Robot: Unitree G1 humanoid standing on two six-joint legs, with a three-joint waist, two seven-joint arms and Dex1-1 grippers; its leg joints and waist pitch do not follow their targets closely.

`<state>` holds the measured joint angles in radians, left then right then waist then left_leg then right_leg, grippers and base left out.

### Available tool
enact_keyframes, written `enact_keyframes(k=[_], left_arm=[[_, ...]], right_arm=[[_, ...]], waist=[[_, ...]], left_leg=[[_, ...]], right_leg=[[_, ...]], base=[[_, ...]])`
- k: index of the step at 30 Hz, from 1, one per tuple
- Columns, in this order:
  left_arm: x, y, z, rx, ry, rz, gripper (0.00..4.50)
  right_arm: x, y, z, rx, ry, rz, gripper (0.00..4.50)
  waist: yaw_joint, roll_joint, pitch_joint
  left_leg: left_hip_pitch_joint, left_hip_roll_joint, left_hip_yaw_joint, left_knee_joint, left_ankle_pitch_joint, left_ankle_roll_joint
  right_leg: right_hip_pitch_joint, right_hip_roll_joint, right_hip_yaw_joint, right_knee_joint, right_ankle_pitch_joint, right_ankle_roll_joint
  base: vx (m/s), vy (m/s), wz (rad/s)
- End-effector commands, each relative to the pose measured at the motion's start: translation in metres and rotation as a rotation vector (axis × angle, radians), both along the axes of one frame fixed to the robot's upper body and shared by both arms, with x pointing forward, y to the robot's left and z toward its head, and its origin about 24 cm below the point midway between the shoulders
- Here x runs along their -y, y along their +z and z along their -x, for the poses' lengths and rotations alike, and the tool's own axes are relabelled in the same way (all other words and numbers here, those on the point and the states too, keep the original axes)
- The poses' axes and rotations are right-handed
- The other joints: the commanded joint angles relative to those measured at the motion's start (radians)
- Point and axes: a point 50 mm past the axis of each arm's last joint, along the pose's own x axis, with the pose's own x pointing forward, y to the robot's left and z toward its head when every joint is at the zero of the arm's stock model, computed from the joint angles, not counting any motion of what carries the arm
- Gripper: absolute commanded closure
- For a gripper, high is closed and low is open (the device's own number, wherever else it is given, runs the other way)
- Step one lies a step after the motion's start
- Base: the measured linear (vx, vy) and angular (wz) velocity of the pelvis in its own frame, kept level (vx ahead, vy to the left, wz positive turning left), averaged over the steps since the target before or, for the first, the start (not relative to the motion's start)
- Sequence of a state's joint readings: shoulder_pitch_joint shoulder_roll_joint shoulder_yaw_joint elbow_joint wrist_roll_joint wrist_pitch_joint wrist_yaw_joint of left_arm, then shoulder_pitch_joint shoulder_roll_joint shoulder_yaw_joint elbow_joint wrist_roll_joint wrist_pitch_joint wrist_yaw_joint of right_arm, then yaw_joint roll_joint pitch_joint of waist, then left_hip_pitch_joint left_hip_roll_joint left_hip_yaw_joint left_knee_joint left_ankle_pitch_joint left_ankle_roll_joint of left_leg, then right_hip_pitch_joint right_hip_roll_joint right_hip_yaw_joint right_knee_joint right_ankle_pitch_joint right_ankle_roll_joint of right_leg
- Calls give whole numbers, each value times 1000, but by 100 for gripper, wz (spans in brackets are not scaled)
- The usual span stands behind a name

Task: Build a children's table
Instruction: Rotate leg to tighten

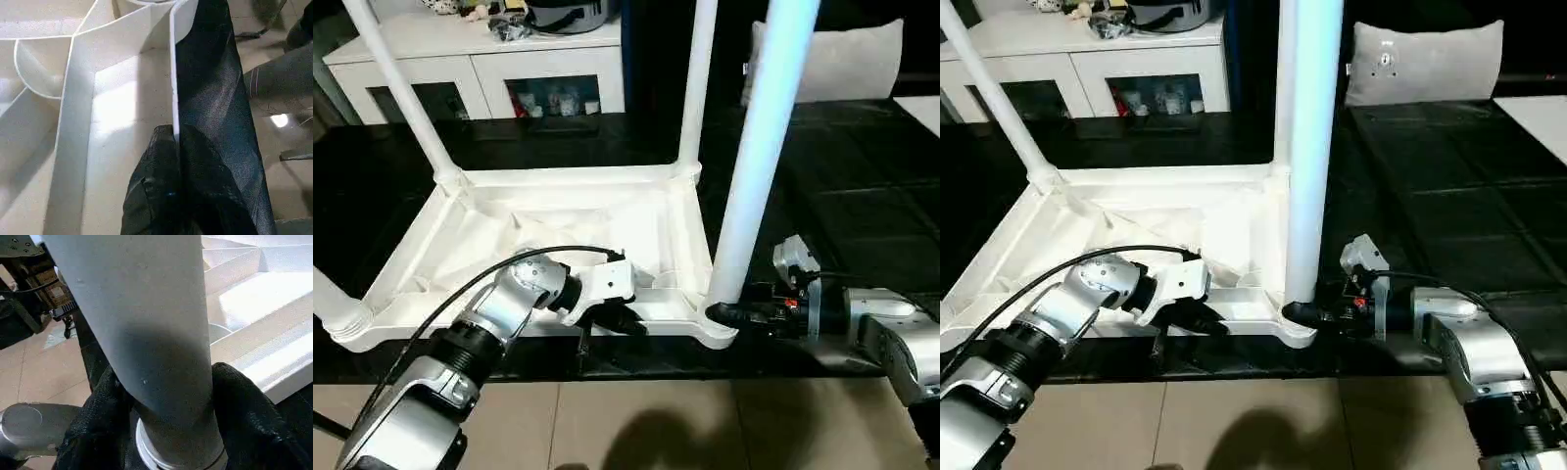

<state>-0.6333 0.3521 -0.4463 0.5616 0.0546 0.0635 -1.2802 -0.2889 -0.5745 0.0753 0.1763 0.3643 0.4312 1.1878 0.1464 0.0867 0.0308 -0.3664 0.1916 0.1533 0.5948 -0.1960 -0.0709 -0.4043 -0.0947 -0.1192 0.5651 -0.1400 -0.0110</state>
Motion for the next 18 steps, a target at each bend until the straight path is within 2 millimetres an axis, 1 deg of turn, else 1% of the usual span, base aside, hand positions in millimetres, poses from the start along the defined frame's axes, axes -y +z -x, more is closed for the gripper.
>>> enact_keyframes(k=[1,4,5,6,7,8,9,10,11,12,13,14,15,16,17,18], left_arm=[[8,-2,3,-13,-8,12,450],[13,1,-3,-10,51,30,450],[15,2,-5,-12,79,44,450],[17,3,-6,-14,97,53,450],[21,5,-10,-13,145,68,450],[24,5,-14,-3,189,76,450],[25,6,-15,1,204,79,450],[29,7,-20,6,271,91,450],[31,7,-21,5,291,95,450],[34,8,-25,2,354,105,450],[38,9,-29,8,418,121,450],[41,10,-31,12,452,130,450],[44,10,-34,16,493,142,450],[45,10,-35,17,508,147,450],[47,11,-35,19,523,165,450],[50,12,-35,19,532,181,450]], right_arm=[[-8,-4,1,-25,30,-26,241],[-14,-7,-2,-15,-31,-14,242],[-17,-9,-3,-6,-65,0,242],[-18,-10,-4,1,-86,10,242],[-22,-16,-10,-9,-185,45,242],[-23,-19,-13,-16,-254,59,243],[-24,-20,-15,-19,-276,64,245],[-27,-24,-19,-29,-383,76,245],[-28,-25,-21,-33,-417,78,247],[-30,-26,-24,-44,-500,77,248],[-34,-27,-28,-44,-589,79,248],[-36,-27,-30,-44,-633,81,248],[-38,-27,-32,-42,-684,75,248],[-39,-27,-32,-40,-701,72,248],[-43,-25,-32,-23,-693,34,248],[-47,-22,-32,-9,-686,-2,193]], waist=[[-3,-33,-62],[-7,-35,-61],[-10,-32,-58],[-12,-34,-56],[-17,-31,-53],[-20,-27,-52],[-27,-31,-47],[-32,-24,-46],[-46,-28,-44],[-55,-29,-45],[-69,-7,-44],[-79,-13,-43],[-88,-13,-45],[-92,-12,-47],[-98,1,-48],[-105,-5,-50]], left_leg=[[1,34,4,-64,-141,90],[1,33,4,-66,-145,85],[2,31,4,-66,-160,78],[3,29,5,-67,-168,73],[7,25,4,-68,-201,54],[7,22,4,-67,-209,49],[10,20,2,-70,-237,36],[12,16,0,-68,-255,28],[13,10,-1,-68,-285,17],[19,7,-1,-65,-301,19],[19,10,-7,-70,-326,20],[15,10,-6,-70,-336,22],[16,7,-11,-71,-352,15],[15,6,-11,-70,-353,18],[20,7,-12,-70,-357,29],[13,12,-14,-75,-354,43]], right_leg=[[55,-62,45,-64,-390,-134],[54,-61,45,-65,-400,-131],[53,-59,44,-69,-426,-124],[52,-59,43,-73,-445,-118],[50,-58,39,-81,-510,-98],[50,-57,38,-85,-529,-88],[46,-55,33,-93,-569,-71],[48,-55,29,-94,-588,-61],[47,-51,21,-102,-623,-40],[44,-52,17,-111,-641,-27],[47,-50,12,-114,-627,-30],[47,-45,10,-119,-620,-26],[51,-45,3,-119,-611,-23],[53,-45,2,-119,-603,-21],[50,-48,3,-121,-584,-32],[59,-48,4,-120,-548,-39]], base=[[0,0,0],[0,0,0],[0,0,0],[0,0,0],[0,0,0],[0,0,0],[0,0,0],[0,0,0],[0,0,0],[0,0,0],[0,0,0],[0,0,0],[0,0,0],[0,0,0],[0,0,0],[0,0,0]])
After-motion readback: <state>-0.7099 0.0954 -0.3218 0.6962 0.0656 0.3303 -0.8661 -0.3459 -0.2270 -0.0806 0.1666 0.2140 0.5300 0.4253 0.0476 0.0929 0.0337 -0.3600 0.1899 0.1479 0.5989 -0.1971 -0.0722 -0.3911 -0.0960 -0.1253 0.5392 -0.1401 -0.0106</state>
